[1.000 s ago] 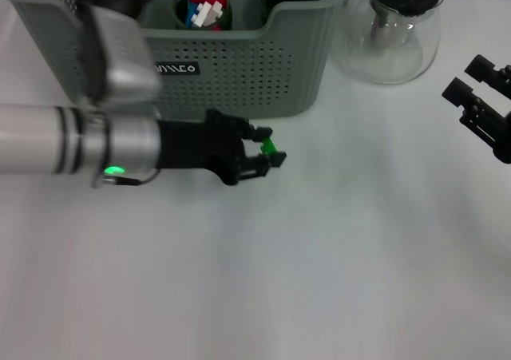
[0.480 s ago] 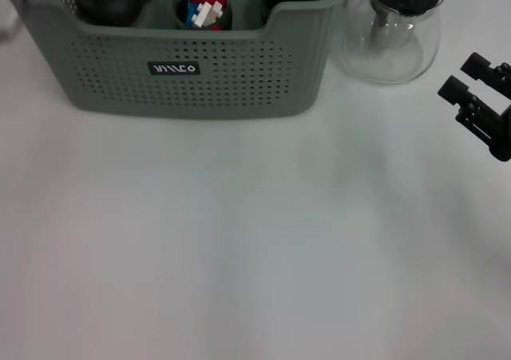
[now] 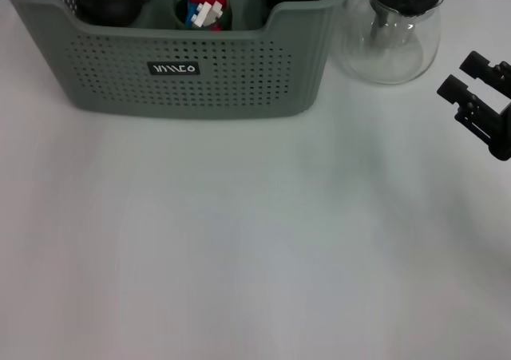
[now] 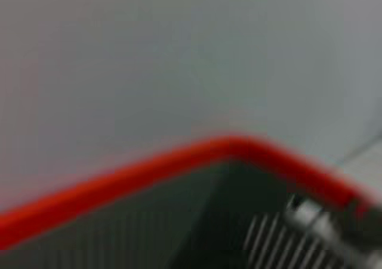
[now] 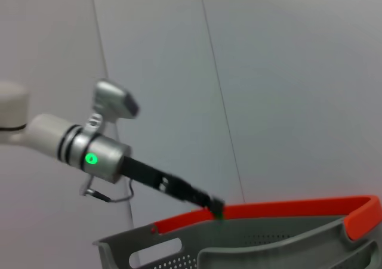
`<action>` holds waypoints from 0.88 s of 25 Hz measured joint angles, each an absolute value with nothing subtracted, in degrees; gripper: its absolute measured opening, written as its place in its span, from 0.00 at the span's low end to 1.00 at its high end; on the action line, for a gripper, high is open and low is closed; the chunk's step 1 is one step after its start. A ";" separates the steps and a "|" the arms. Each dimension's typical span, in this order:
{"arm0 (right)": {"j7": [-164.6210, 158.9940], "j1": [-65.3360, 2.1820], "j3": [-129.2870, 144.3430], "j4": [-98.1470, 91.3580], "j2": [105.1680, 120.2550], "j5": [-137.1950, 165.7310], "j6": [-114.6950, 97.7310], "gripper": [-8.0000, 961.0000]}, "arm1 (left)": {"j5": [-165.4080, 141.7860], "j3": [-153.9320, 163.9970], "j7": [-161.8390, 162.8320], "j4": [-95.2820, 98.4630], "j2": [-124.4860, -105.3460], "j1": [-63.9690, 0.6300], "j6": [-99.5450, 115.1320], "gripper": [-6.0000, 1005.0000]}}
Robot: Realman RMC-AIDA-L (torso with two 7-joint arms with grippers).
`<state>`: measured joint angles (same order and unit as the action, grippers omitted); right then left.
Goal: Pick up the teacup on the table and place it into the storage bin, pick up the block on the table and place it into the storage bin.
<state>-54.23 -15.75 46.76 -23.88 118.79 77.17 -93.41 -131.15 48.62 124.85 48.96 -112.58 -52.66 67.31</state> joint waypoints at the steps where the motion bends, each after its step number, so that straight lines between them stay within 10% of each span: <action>1: -54.23 -15.75 46.76 -23.88 118.79 77.17 -93.41 0.59 | -134.46 50.56 126.96 49.01 -112.99 -53.51 66.11 0.51; 22: -54.21 -15.69 46.76 -23.73 118.74 77.13 -93.42 0.60 | -150.95 56.60 139.76 56.29 -120.41 -53.15 57.64 0.59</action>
<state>-54.21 -15.69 46.76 -23.73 118.74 77.13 -93.42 -150.95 56.60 139.76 56.29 -120.41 -53.15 57.64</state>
